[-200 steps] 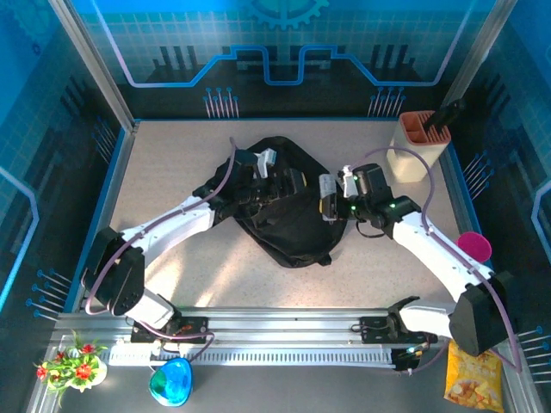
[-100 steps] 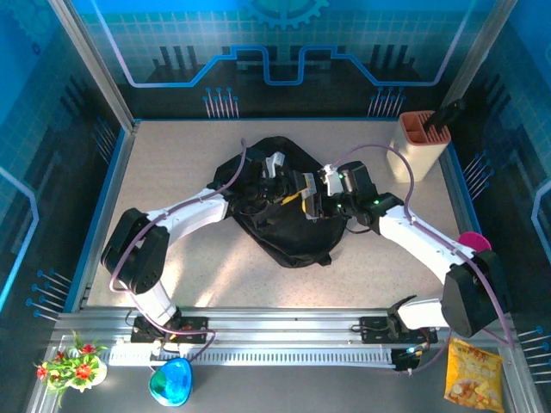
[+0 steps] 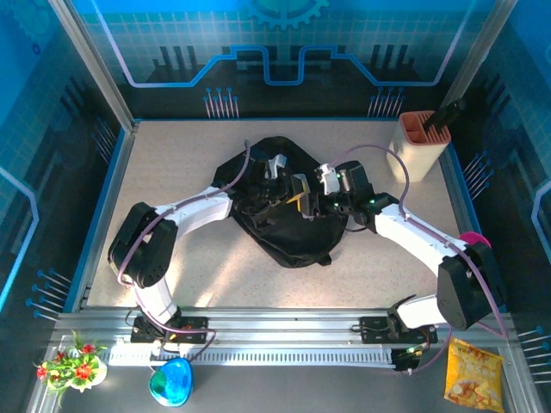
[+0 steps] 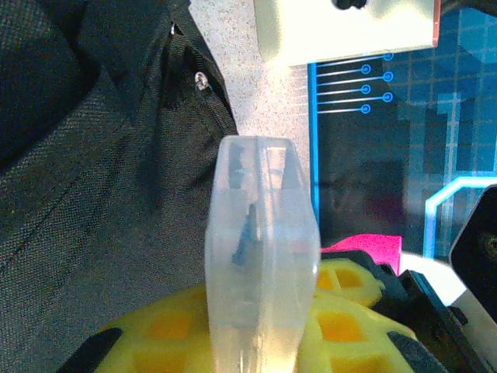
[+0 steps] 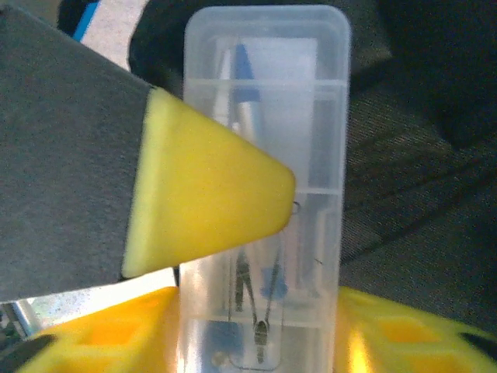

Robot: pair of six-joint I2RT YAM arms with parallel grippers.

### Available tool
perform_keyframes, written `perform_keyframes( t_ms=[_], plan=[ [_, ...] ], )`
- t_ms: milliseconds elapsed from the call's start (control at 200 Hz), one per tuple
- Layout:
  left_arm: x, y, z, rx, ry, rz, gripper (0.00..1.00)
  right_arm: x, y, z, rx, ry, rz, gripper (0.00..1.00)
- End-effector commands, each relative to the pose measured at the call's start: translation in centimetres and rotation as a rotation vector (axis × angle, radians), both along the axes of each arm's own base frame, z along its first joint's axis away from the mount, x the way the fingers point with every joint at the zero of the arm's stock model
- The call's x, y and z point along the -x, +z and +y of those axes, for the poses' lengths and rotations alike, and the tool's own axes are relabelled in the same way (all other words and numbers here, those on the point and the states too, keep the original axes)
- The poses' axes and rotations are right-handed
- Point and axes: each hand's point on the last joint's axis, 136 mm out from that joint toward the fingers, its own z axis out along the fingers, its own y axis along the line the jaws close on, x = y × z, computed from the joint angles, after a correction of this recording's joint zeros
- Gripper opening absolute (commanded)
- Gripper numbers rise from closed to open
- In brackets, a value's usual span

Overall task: Pack the student bag
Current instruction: Rotate the student bag at the center of the table.

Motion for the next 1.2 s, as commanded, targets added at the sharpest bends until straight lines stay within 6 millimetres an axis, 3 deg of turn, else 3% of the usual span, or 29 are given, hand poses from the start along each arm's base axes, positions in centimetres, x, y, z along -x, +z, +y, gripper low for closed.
perform_keyframes(
  t_ms=[0,130,260,440,575,770,1196],
  plan=[
    [-0.8,2.9,0.6,0.032,0.002,-0.059,0.13,-0.4,2.3,0.0,-0.127,-0.014,-0.034,0.69],
    [-1.4,4.8,2.4,0.077,0.028,-0.107,0.13,0.0,4.2,-0.8,-0.295,-0.029,-0.036,0.84],
    [-2.0,7.2,4.1,0.145,0.063,-0.149,0.13,-0.5,6.5,-0.9,-0.492,-0.036,0.011,0.86],
    [-2.4,10.0,4.9,0.219,0.066,-0.204,0.13,-1.1,8.8,0.5,-0.697,0.007,0.068,0.86],
    [-2.6,10.8,4.7,0.269,0.061,-0.212,0.13,-1.6,10.4,1.7,-0.787,0.041,0.076,0.82],
    [-2.8,11.2,4.7,0.294,0.061,-0.219,0.13,-1.8,10.8,3.4,-0.775,0.063,0.070,0.75],
    [-2.1,10.3,5.3,0.301,0.066,-0.187,0.16,-2.1,11.2,3.6,-0.814,0.051,0.040,0.49]
  ],
)
